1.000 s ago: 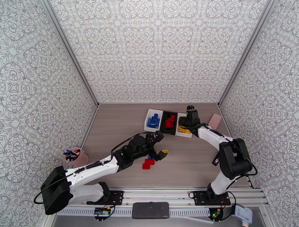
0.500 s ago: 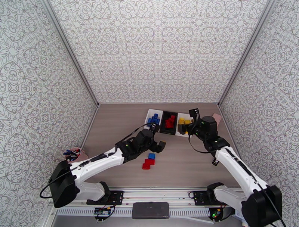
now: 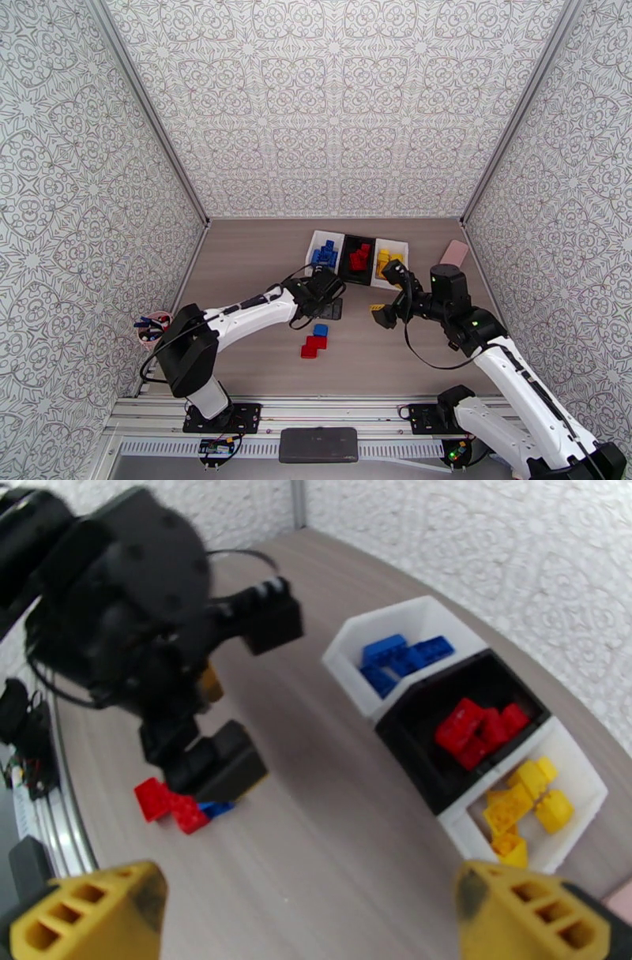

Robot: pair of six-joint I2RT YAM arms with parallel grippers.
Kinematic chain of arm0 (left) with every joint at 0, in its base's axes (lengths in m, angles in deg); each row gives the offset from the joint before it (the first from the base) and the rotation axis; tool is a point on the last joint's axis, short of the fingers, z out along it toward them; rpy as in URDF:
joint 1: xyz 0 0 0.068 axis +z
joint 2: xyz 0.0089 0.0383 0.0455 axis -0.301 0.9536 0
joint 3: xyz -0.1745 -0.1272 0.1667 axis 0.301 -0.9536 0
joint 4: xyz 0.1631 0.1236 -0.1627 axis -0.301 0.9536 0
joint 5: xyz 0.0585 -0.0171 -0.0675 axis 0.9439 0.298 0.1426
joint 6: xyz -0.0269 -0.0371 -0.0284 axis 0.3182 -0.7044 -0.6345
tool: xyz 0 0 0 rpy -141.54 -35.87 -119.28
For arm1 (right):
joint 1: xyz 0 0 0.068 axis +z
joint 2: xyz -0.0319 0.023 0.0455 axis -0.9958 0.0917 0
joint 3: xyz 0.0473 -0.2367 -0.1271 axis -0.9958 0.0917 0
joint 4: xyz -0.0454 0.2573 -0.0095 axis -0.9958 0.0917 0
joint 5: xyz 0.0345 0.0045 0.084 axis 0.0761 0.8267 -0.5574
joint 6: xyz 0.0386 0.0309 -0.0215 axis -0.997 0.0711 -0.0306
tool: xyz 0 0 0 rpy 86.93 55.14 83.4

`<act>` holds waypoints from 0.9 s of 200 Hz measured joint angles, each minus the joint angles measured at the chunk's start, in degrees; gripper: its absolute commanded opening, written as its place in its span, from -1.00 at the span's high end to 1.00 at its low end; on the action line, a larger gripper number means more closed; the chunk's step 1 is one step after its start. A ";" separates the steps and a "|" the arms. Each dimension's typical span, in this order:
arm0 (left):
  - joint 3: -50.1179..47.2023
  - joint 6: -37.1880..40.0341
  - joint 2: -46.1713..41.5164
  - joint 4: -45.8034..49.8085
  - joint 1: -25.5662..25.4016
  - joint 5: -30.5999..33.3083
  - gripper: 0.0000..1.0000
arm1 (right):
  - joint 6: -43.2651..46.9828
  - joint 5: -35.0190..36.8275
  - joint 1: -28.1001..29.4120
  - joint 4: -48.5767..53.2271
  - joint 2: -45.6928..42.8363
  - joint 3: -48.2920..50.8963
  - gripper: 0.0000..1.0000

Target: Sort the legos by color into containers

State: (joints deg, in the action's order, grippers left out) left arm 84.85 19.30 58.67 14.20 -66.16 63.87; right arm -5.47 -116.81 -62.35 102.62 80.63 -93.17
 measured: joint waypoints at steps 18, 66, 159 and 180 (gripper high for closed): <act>0.28 -1.51 1.64 1.64 0.00 -1.75 -0.92 | 1.79 -0.50 2.10 1.36 0.17 -0.02 -0.99; 0.44 -3.17 5.73 2.73 0.00 -6.49 -0.75 | 4.26 -0.48 4.66 2.47 2.51 -0.02 -0.99; 1.44 -4.15 9.88 4.07 -0.33 -11.02 -0.19 | 5.22 -0.26 5.05 2.47 2.64 -0.02 -0.99; 1.53 -4.13 11.28 4.17 -0.33 -11.43 -0.07 | 5.22 -0.02 5.07 2.47 2.64 -0.02 -0.99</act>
State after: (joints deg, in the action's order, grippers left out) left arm 86.38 15.17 69.95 18.38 -66.49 52.43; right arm -0.25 -116.84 -57.28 105.09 83.27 -93.19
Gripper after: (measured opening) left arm 0.573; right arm 0.995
